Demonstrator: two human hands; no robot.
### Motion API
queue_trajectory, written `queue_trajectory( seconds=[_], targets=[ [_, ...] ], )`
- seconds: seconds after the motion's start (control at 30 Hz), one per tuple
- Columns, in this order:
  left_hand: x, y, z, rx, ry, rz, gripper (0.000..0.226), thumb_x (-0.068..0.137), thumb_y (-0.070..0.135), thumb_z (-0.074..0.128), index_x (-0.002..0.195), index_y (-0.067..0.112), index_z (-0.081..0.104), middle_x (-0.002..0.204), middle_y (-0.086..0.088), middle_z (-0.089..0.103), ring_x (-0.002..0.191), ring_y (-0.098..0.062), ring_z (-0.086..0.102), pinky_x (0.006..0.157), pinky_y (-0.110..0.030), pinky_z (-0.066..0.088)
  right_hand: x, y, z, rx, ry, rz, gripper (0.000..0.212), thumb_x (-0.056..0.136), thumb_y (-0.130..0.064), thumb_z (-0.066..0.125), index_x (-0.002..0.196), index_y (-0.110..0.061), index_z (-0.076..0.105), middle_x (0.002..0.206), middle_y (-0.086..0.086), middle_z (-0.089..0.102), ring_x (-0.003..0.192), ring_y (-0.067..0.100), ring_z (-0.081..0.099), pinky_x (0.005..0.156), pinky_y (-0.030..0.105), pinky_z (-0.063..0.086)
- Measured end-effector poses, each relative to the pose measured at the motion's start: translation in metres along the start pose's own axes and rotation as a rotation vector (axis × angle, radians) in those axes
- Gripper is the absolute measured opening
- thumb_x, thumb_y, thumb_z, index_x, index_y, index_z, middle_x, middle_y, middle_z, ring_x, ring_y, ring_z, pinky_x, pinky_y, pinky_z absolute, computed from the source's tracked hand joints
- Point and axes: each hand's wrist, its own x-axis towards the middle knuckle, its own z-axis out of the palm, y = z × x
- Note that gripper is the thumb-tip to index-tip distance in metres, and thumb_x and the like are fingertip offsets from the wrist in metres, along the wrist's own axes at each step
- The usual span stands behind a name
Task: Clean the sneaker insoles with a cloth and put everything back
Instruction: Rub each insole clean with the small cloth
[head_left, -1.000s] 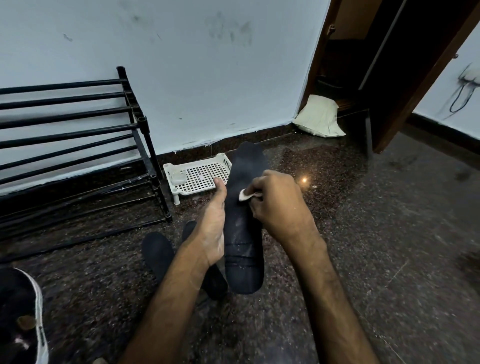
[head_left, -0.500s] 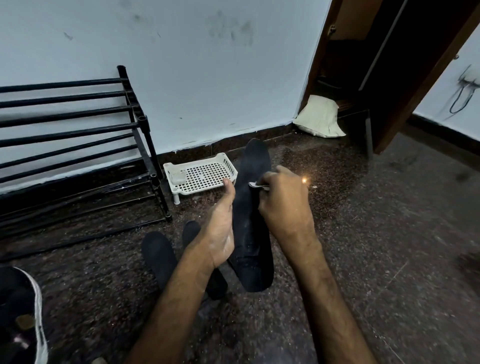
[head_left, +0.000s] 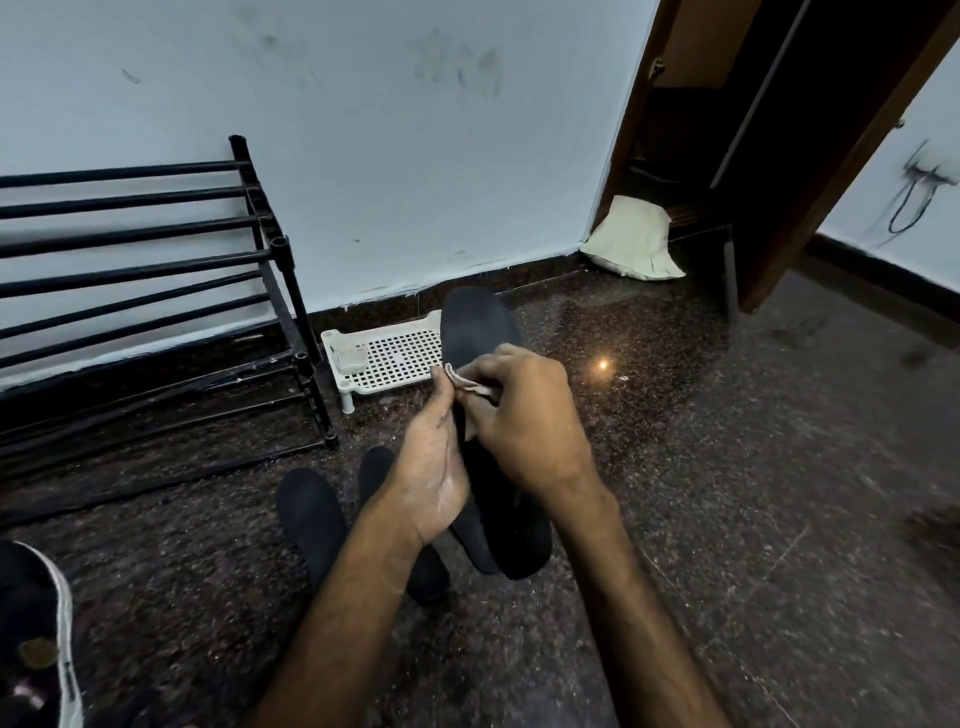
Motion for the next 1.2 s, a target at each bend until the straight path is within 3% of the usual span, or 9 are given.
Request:
queue_trajectory(
  seconds=[0.07, 0.23, 0.33, 0.4, 0.53, 0.67, 0.8, 1.03, 1.2],
  targets=[
    [-0.001, 0.006, -0.001, -0.004, -0.028, -0.031, 0.062, 0.102, 0.051, 0.030, 0.103, 0.008, 0.076, 0.105, -0.013, 0.073, 0.095, -0.021, 0.072, 0.084, -0.033, 0.059, 0.000, 0.005, -0.010, 0.168, -0.006, 0.100, 0.014, 0.083, -0.019, 0.077, 0.096, -0.017, 0.078, 0.086, -0.007, 0.073, 0.076, 0.004, 0.068, 0.073, 0.022, 0.056],
    [-0.003, 0.008, 0.003, -0.049, -0.065, -0.096, 0.067, 0.099, 0.058, 0.030, 0.113, 0.009, 0.075, 0.117, -0.016, 0.070, 0.101, -0.028, 0.069, 0.092, -0.045, 0.054, 0.003, 0.038, -0.046, 0.251, 0.256, 0.306, 0.020, 0.079, -0.025, 0.080, 0.096, -0.016, 0.075, 0.084, -0.008, 0.073, 0.066, -0.005, 0.066, 0.056, 0.011, 0.050],
    [-0.002, 0.003, 0.003, -0.078, -0.073, -0.130, 0.069, 0.095, 0.058, 0.037, 0.134, 0.006, 0.060, 0.141, -0.022, 0.054, 0.130, -0.038, 0.048, 0.117, -0.058, 0.027, 0.001, 0.046, -0.051, 0.174, 0.360, 0.333, 0.020, 0.076, -0.034, 0.082, 0.083, -0.017, 0.074, 0.069, -0.009, 0.070, 0.056, -0.002, 0.064, 0.050, 0.014, 0.047],
    [-0.001, 0.001, 0.004, -0.051, -0.076, -0.119, 0.068, 0.095, 0.057, 0.040, 0.137, 0.007, 0.057, 0.141, -0.022, 0.053, 0.126, -0.036, 0.052, 0.119, -0.057, 0.022, 0.000, 0.048, -0.049, 0.138, 0.374, 0.343, 0.028, 0.071, -0.042, 0.084, 0.073, -0.018, 0.070, 0.064, -0.007, 0.069, 0.056, 0.006, 0.066, 0.049, 0.023, 0.052],
    [-0.001, 0.000, 0.007, 0.080, -0.092, -0.096, 0.067, 0.094, 0.056, 0.046, 0.140, 0.008, 0.053, 0.133, -0.017, 0.061, 0.110, -0.027, 0.062, 0.108, -0.047, 0.039, 0.000, 0.045, -0.041, 0.052, 0.322, 0.346, 0.045, 0.065, -0.054, 0.082, 0.065, -0.016, 0.058, 0.061, -0.004, 0.064, 0.049, 0.003, 0.054, 0.043, 0.012, 0.038],
    [-0.004, -0.002, 0.009, 0.289, -0.048, -0.005, 0.048, 0.086, 0.040, 0.064, 0.123, 0.010, 0.065, 0.110, -0.015, 0.071, 0.090, -0.027, 0.068, 0.083, -0.038, 0.054, -0.002, 0.048, -0.033, 0.061, 0.275, 0.375, 0.061, 0.063, -0.067, 0.074, 0.068, -0.009, 0.056, 0.059, 0.001, 0.065, 0.051, 0.012, 0.058, 0.046, 0.025, 0.045],
    [-0.006, -0.006, 0.011, 0.388, -0.054, 0.064, 0.049, 0.075, 0.021, 0.079, 0.120, 0.010, 0.065, 0.112, -0.013, 0.072, 0.103, -0.030, 0.067, 0.095, -0.045, 0.051, -0.004, 0.049, -0.024, 0.098, 0.251, 0.393, 0.069, 0.064, -0.075, 0.067, 0.064, -0.007, 0.053, 0.053, -0.001, 0.062, 0.047, 0.015, 0.056, 0.047, 0.029, 0.046],
    [0.000, -0.006, 0.013, 0.337, 0.185, 0.113, 0.031, 0.078, -0.001, 0.076, 0.108, 0.003, 0.070, 0.099, -0.017, 0.075, 0.089, -0.029, 0.072, 0.080, -0.039, 0.058, -0.001, 0.052, -0.014, 0.483, 0.143, 0.411, 0.054, 0.071, -0.065, 0.060, 0.071, -0.012, 0.053, 0.057, -0.004, 0.053, 0.045, 0.004, 0.044, 0.040, 0.019, 0.035],
    [0.004, 0.003, 0.007, 0.255, 0.305, 0.086, 0.022, 0.084, 0.005, 0.073, 0.106, 0.006, 0.072, 0.098, -0.016, 0.076, 0.090, -0.031, 0.073, 0.080, -0.042, 0.060, -0.005, 0.071, -0.032, 0.663, -0.234, 0.472, 0.044, 0.074, -0.041, 0.075, 0.098, -0.005, 0.065, 0.072, 0.003, 0.059, 0.055, 0.009, 0.050, 0.047, 0.023, 0.041]
  ],
)
